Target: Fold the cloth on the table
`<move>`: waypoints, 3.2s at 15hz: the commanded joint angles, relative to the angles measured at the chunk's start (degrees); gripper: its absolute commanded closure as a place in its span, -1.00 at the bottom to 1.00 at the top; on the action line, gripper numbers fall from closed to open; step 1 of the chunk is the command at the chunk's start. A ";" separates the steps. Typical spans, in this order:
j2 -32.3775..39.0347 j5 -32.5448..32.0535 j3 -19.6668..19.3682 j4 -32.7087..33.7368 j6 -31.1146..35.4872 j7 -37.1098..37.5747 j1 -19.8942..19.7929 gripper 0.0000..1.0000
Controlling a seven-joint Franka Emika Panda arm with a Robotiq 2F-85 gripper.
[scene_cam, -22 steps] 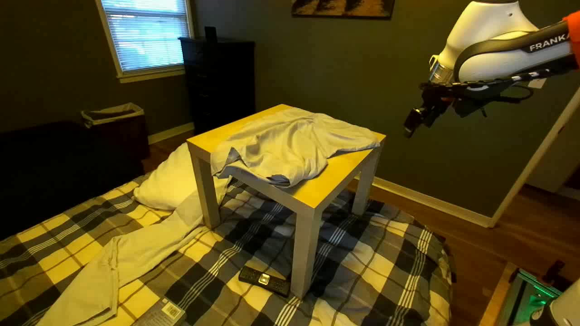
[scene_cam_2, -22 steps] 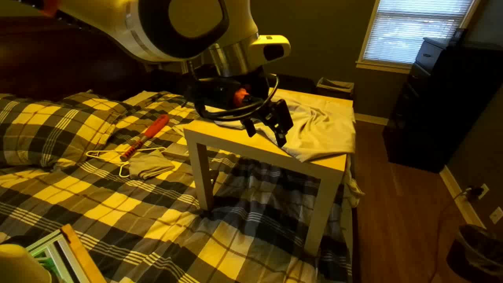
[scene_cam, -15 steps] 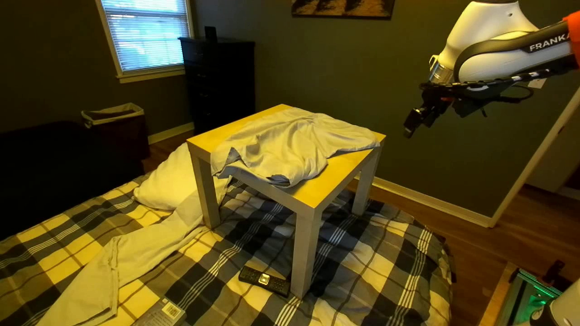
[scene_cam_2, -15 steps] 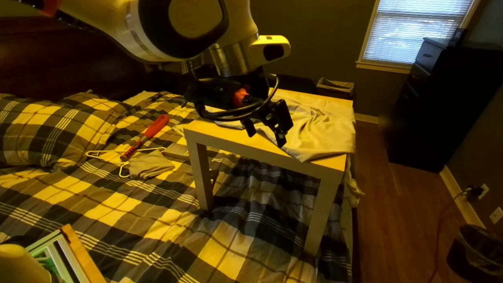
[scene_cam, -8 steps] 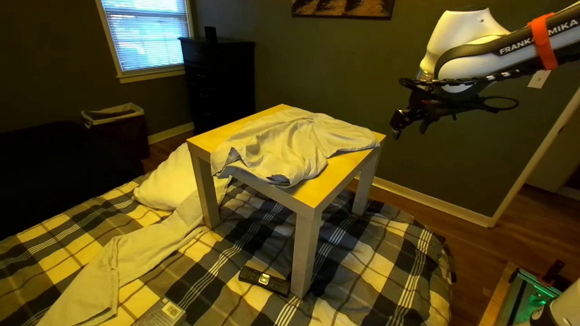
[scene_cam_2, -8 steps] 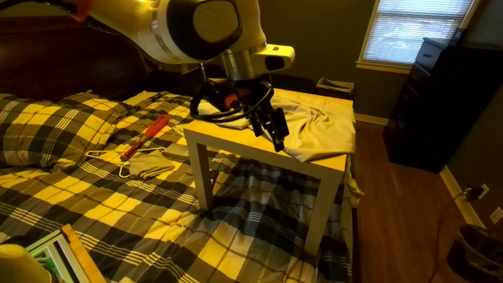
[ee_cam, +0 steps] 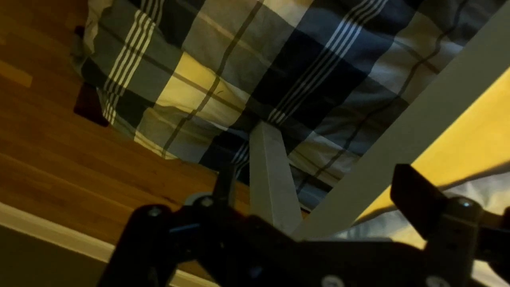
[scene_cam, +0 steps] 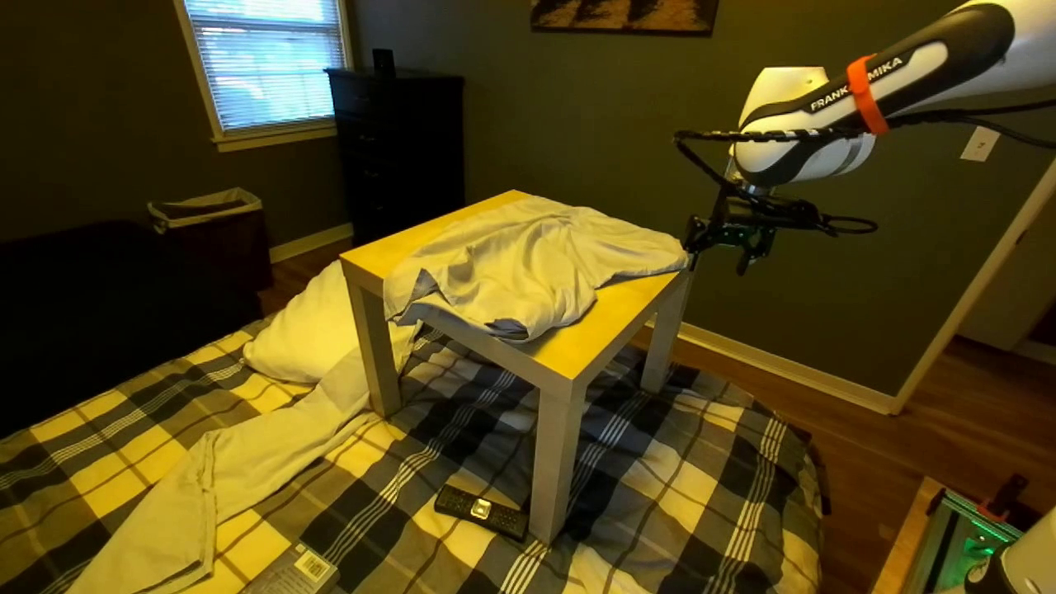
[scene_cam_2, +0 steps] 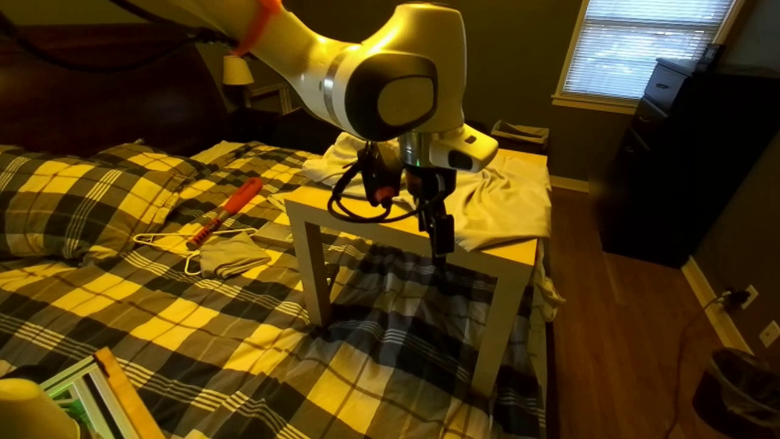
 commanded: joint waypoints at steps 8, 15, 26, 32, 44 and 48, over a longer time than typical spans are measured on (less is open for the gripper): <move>5.44 10.89 -2.55 5.80 -1.02 -0.75 1.41 -1.00; 8.49 26.70 -3.97 9.70 -0.01 -3.43 0.33 -1.00; 15.33 36.23 -4.40 13.30 2.18 -6.63 -0.80 -0.56; 15.49 37.39 -4.47 14.46 3.18 -7.05 -1.06 -0.09; 13.76 36.63 -5.24 13.80 4.27 -8.58 -1.54 0.71; 13.14 35.82 -5.63 13.26 4.44 -8.90 -1.37 0.68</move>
